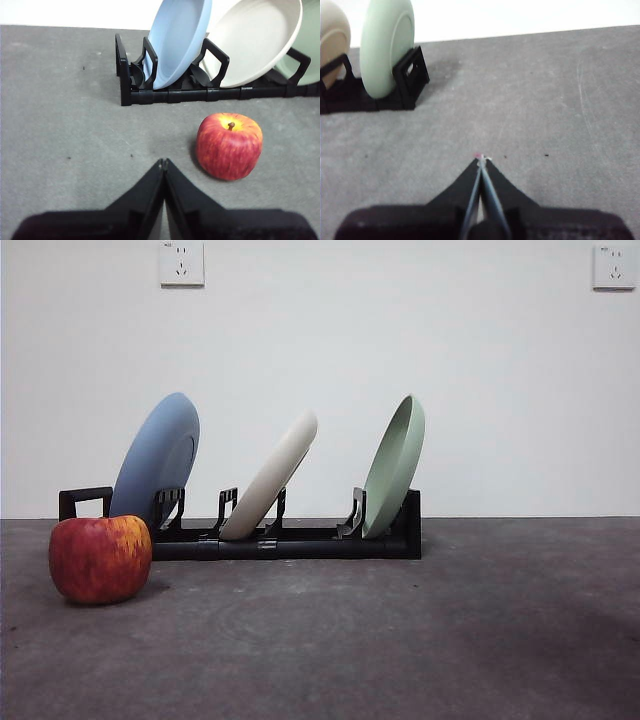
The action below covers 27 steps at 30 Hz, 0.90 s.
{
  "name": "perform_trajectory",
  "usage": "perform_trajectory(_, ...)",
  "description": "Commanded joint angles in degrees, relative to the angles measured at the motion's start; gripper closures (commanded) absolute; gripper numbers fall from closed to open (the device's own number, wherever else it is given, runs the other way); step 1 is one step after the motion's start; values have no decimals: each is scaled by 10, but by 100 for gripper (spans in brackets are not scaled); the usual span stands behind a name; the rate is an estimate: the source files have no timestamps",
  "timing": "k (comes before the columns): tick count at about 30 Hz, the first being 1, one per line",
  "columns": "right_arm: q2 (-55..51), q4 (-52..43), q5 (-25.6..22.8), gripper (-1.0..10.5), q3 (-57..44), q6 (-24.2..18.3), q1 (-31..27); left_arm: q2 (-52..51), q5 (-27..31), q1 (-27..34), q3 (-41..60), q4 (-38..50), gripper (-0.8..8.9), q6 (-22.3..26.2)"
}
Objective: Take the yellow plate from the plate rack,put the plate on the table,take the apple from the table,put the apple in the plate
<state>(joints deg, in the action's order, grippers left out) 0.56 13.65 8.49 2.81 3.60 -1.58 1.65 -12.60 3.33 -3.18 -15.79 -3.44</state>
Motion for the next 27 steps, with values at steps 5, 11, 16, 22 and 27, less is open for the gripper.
perform_trajectory(5, 0, -4, 9, 958, 30, 110, 1, 3, -28, 1, -22, 3, 820, -54)
perform_trajectory(11, 21, 5, 32, 958, 98, 129, 1, 27, -63, 1, -72, -12, 819, -90)
perform_trajectory(16, 73, 61, 69, 958, 186, 126, 1, 66, -102, 1, -146, -55, 819, -90)
perform_trajectory(22, 165, 174, 102, 958, 322, 60, 1, 136, -140, 1, -259, -118, 820, -71)
perform_trajectory(27, 240, 273, 124, 958, 436, -5, 1, 199, -180, 1, -355, -181, 819, -39)
